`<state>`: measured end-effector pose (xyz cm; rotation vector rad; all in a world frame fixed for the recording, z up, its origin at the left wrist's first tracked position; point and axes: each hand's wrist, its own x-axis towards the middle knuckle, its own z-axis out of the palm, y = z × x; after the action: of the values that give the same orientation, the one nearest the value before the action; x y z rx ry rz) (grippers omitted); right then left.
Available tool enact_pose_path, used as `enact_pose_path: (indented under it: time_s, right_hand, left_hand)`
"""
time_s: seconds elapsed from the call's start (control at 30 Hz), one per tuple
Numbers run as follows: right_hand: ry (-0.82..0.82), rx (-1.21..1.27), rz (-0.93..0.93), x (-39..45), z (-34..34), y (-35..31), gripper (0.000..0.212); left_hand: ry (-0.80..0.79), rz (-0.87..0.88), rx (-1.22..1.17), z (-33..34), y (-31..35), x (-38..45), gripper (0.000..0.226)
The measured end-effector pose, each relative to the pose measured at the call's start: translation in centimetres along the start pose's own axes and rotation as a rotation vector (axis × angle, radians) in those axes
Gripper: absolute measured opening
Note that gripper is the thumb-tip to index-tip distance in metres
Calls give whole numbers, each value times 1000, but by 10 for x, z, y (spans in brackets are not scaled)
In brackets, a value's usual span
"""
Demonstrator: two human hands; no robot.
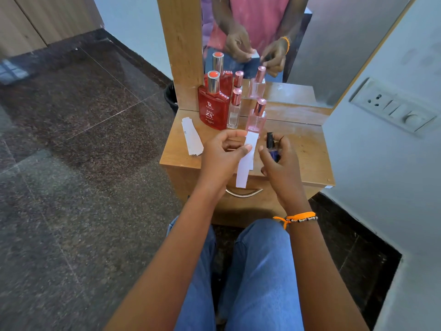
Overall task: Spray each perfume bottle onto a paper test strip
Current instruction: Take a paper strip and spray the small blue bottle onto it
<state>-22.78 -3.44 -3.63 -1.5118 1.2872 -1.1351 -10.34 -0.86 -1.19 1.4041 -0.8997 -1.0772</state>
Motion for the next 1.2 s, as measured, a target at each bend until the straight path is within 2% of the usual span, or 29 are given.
enact_pose_path:
  time_s: [0.07, 0.17, 0.3, 0.43, 0.77, 0.9, 1.03, 1.2]
  right_hand:
    - [45, -209, -144, 2, -1, 5, 24]
    - [95, -354, -316, 4, -4, 8, 37]
    - [143, -422, -393, 9, -10, 8, 41]
    - [61, -516, -497, 13, -13, 7, 46]
    - [-9, -364, -417, 17, -16, 6, 36]
    - [-13, -299, -366, 14, -15, 7, 16]
    - [-38, -157, -223, 11, -14, 10, 14]
    - [-25, -200, -250, 11, -14, 11, 18]
  left_hand:
    - [-12, -65, -44, 1, 2, 1, 30]
    - [-35, -149, -74, 1, 3, 2, 35]
    - [-82, -208, -76, -1, 3, 4, 34]
    - [-90, -238, -10, -1, 1, 3, 22]
    - [-85, -214, 11, -1, 3, 5, 18]
    - [-82, -206, 10, -1, 3, 5, 16]
    - [-82, -206, 16, -2, 3, 3, 15]
    - [-65, -205, 18, -2, 4, 5, 14]
